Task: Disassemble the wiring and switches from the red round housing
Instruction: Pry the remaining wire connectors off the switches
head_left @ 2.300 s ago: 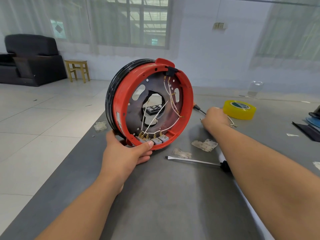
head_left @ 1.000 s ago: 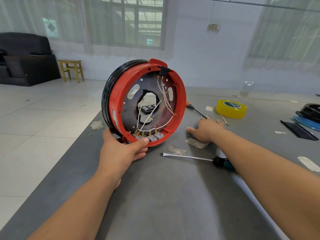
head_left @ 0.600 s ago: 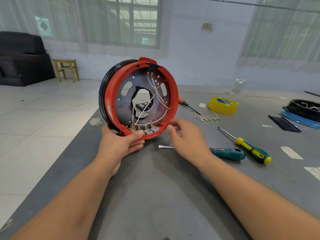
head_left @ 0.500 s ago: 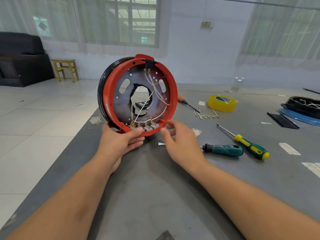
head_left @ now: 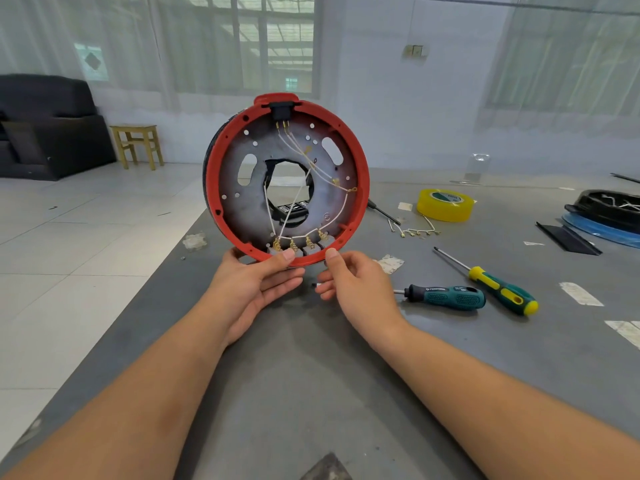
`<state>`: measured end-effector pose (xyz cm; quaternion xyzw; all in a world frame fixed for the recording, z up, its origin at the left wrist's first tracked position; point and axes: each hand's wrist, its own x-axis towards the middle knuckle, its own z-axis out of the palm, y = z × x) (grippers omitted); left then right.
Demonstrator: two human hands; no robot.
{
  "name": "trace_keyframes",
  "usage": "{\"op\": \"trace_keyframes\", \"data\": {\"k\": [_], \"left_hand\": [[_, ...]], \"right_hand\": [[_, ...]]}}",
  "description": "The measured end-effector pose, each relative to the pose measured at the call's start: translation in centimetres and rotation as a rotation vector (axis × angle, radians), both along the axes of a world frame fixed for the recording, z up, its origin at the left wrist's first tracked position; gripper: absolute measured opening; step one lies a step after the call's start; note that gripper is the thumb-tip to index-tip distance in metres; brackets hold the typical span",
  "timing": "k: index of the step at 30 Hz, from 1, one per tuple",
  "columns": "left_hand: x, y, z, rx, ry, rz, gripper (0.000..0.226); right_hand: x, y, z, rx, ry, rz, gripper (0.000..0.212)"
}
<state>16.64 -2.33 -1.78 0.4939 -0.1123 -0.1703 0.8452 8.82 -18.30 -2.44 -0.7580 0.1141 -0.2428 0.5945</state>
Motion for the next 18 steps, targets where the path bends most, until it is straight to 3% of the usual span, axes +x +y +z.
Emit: {"op": "trace_keyframes", "data": {"k": [8,18], "left_hand": [[-0.9,-1.3,0.0,0.010,0.013,-0.065,0.084],[-1.2,-1.5,0.0,0.106,-0.026,-0.066,0.073]], "right_hand": [[-0.1,-0.3,0.6,0.218,0.052,0.079,0.040],[-0.3,-0.8,0.6,0.156,0.088,0.022,0.040]]}}
